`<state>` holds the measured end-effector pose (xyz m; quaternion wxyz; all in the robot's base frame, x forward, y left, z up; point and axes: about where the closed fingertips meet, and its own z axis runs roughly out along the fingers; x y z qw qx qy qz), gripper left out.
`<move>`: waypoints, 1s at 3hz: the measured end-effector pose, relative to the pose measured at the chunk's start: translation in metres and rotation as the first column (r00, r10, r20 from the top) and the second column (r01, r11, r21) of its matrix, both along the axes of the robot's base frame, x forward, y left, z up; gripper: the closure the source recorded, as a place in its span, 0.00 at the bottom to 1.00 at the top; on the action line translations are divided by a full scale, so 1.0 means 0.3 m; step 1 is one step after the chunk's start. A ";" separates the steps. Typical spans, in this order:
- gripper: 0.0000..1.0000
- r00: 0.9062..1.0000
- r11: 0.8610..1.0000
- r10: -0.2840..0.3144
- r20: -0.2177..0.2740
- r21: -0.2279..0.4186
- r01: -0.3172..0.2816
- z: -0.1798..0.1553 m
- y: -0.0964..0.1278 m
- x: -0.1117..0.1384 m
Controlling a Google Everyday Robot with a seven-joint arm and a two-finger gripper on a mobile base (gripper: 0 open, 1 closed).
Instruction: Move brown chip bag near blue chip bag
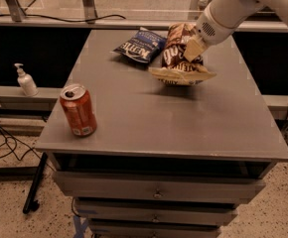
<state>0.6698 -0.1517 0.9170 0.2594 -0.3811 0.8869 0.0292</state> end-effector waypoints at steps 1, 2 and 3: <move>1.00 1.000 0.999 -0.017 -0.018 0.030 0.017 -0.025 0.090 0.144; 1.00 0.999 0.999 -0.030 -0.038 0.044 0.031 -0.052 0.162 0.251; 1.00 0.997 0.998 -0.024 -0.067 0.048 0.027 -0.099 0.240 0.319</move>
Offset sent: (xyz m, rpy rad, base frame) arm 0.1224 0.0720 -0.0157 0.0634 0.0543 -0.0530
